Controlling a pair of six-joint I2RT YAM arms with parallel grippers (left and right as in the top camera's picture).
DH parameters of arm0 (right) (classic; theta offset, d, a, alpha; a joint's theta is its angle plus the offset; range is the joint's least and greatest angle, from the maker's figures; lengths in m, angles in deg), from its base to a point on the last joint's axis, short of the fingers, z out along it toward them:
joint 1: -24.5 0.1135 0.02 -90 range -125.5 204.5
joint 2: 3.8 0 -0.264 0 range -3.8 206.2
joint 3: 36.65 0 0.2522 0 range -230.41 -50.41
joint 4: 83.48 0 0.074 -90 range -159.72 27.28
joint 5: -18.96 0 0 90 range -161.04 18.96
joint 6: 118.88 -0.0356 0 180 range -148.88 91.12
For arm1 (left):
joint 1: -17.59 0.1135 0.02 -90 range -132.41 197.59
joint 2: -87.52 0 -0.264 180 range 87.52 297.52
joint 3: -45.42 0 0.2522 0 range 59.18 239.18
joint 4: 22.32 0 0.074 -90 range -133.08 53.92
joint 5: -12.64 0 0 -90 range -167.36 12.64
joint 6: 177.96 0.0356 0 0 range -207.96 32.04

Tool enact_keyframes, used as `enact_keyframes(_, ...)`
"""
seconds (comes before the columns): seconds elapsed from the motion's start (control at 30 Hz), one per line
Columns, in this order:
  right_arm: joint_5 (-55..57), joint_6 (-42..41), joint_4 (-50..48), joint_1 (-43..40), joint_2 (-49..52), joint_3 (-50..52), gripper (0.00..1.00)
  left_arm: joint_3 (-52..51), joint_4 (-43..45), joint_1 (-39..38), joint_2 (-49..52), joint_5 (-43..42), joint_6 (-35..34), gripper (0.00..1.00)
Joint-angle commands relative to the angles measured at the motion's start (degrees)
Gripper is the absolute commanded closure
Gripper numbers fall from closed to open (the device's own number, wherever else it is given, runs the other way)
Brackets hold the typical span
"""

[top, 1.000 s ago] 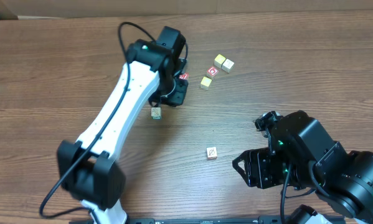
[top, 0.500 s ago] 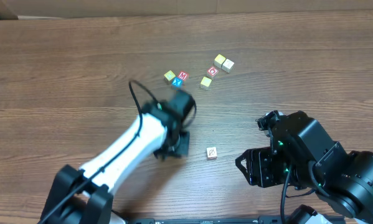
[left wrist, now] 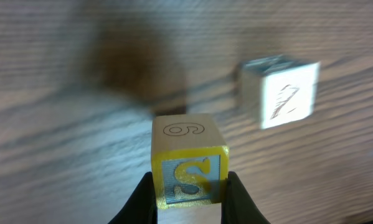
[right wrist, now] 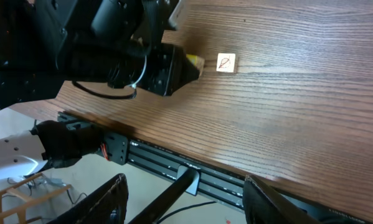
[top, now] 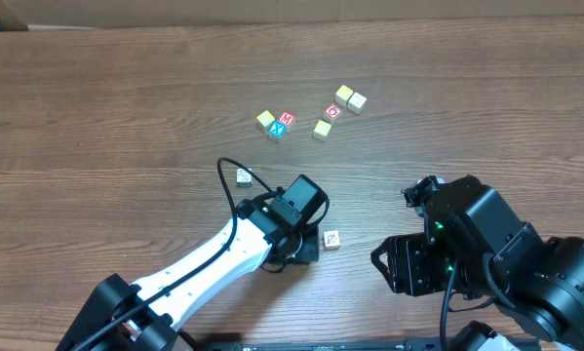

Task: Flip 3 blocks
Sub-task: 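Place the S block beside the leaf block and release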

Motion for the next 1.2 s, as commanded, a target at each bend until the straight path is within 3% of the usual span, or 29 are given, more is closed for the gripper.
enact_keyframes(0.0, 0.7, -0.4, 0.1, -0.3, -0.2, -1.0, 0.40, -0.3, 2.2, 0.0, -0.9, 0.5, -1.4, 0.93)
enact_keyframes(1.17, 0.7, -0.4, 1.9, -0.3, -0.2, -1.0, 0.41, -0.3, 7.1, -0.1, 7.4, -1.7, -4.4, 0.94)
